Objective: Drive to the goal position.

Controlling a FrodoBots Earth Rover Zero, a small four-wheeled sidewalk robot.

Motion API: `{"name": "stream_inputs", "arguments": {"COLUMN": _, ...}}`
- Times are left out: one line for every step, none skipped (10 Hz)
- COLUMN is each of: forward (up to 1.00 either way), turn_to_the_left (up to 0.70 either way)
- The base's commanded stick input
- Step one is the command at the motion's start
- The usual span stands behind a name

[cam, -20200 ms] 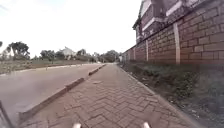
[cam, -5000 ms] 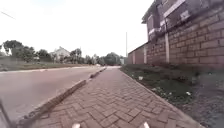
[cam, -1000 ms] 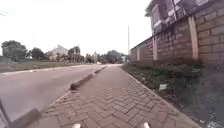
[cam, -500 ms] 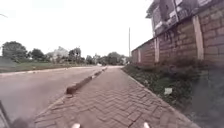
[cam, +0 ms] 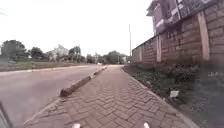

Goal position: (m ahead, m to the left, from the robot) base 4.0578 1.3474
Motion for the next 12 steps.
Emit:
{"name": "stream_inputs", "arguments": {"forward": 0.50, "turn_to_the_left": 0.00}}
{"name": "stream_inputs", "arguments": {"forward": 0.50, "turn_to_the_left": 0.00}}
{"name": "stream_inputs", "arguments": {"forward": 0.50, "turn_to_the_left": 0.00}}
{"name": "stream_inputs", "arguments": {"forward": 0.50, "turn_to_the_left": 0.00}}
{"name": "stream_inputs", "arguments": {"forward": 0.50, "turn_to_the_left": 0.00}}
{"name": "stream_inputs", "arguments": {"forward": 0.50, "turn_to_the_left": 0.00}}
{"name": "stream_inputs", "arguments": {"forward": 0.50, "turn_to_the_left": 0.00}}
{"name": "stream_inputs", "arguments": {"forward": 0.50, "turn_to_the_left": 0.00}}
{"name": "stream_inputs", "arguments": {"forward": 0.50, "turn_to_the_left": 0.00}}
{"name": "stream_inputs", "arguments": {"forward": 0.50, "turn_to_the_left": 0.00}}
{"name": "stream_inputs", "arguments": {"forward": 0.50, "turn_to_the_left": 0.00}}
{"name": "stream_inputs", "arguments": {"forward": 0.50, "turn_to_the_left": 0.00}}
